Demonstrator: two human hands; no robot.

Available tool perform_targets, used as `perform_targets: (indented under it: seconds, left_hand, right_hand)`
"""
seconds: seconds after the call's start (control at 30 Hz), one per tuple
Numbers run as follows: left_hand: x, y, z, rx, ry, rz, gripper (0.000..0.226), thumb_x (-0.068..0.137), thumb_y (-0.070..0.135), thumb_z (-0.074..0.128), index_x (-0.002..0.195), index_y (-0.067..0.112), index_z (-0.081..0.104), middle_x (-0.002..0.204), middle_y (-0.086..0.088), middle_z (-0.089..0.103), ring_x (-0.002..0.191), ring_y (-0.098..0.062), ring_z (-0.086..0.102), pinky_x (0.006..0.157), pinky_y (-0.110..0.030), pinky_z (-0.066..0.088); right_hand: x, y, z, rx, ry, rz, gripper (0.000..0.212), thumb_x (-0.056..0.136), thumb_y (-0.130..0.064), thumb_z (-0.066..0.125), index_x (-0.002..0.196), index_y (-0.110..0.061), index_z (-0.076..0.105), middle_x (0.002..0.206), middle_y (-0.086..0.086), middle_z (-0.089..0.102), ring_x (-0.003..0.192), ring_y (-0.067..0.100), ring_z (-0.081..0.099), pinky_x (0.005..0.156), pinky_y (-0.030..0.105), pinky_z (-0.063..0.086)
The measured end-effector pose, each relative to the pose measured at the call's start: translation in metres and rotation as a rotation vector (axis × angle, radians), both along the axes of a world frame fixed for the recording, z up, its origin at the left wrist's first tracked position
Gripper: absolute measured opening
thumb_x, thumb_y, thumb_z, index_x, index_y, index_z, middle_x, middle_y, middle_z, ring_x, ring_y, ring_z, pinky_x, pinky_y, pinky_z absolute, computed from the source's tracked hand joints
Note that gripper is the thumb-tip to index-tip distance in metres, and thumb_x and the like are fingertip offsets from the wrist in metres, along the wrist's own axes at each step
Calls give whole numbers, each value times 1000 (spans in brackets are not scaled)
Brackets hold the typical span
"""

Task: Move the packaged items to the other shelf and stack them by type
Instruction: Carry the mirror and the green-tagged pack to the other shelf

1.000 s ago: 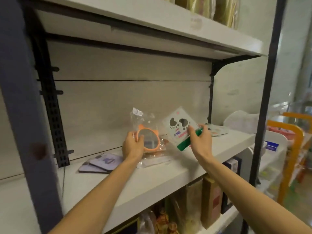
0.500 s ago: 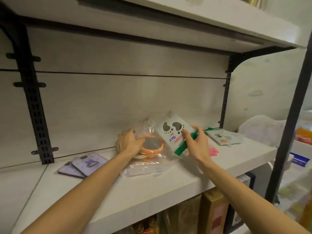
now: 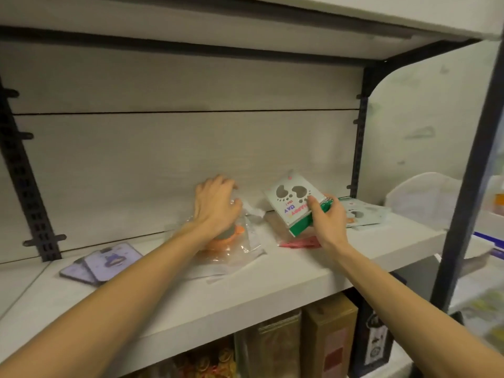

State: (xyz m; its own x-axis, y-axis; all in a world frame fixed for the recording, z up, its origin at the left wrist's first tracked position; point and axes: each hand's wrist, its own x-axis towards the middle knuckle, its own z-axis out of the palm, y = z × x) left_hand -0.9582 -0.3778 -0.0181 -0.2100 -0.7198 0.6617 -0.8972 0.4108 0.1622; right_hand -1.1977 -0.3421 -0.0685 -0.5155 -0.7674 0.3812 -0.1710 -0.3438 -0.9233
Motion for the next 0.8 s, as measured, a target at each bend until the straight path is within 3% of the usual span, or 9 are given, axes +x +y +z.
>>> perform_targets:
  seconds: [0.13, 0.2, 0.3, 0.47, 0.63, 0.8]
  left_hand:
    - [-62, 3, -11, 59, -133, -187, 31, 91, 31, 56, 120, 22, 63, 126, 2, 58, 122, -23, 51, 98, -36, 33]
    - [-93, 5, -21, 71, -169, -242, 30, 93, 32, 57, 121, 22, 62, 127, 3, 57, 123, -22, 51, 98, -36, 32]
    - [-132, 6, -34, 115, -261, -257, 35, 97, 41, 51, 125, 22, 58, 132, 2, 55, 124, -23, 50, 100, -37, 34]
    - [-169, -5, -51, 205, -329, -255, 46, 100, 52, 42, 127, 20, 58, 133, -2, 57, 120, -24, 54, 101, -40, 40]
    - [-180, -14, -63, 265, -342, -242, 42, 101, 51, 39, 120, 19, 59, 126, -3, 59, 114, -24, 52, 91, -39, 43]
    - [-183, -20, -75, 232, -304, -203, 39, 101, 52, 41, 117, 22, 60, 125, 0, 61, 112, -23, 52, 90, -38, 45]
  right_hand:
    - [-45, 4, 4, -14, 44, -80, 9, 96, -32, 65, 99, -28, 56, 97, -4, 71, 94, 18, 70, 86, 49, 59]
    - [-68, 7, 5, -1, 70, -122, 14, 98, -29, 62, 109, -21, 58, 101, -1, 69, 96, 18, 67, 85, 40, 57]
    - [-95, 7, 4, 48, 80, -154, 38, 101, -27, 59, 132, -7, 52, 114, 8, 67, 98, 18, 63, 78, 26, 51]
    - [-130, -11, -8, 271, 284, -154, 46, 101, -39, 52, 136, -10, 47, 125, 14, 66, 110, 30, 64, 96, 49, 52]
    - [-143, -19, -19, 461, 598, -262, 44, 96, -30, 58, 138, -16, 54, 134, 11, 61, 131, 33, 46, 105, 41, 41]
    - [-145, -25, -22, 516, 684, -264, 36, 98, -23, 54, 133, -19, 63, 140, 12, 56, 129, 35, 45, 107, 43, 39]
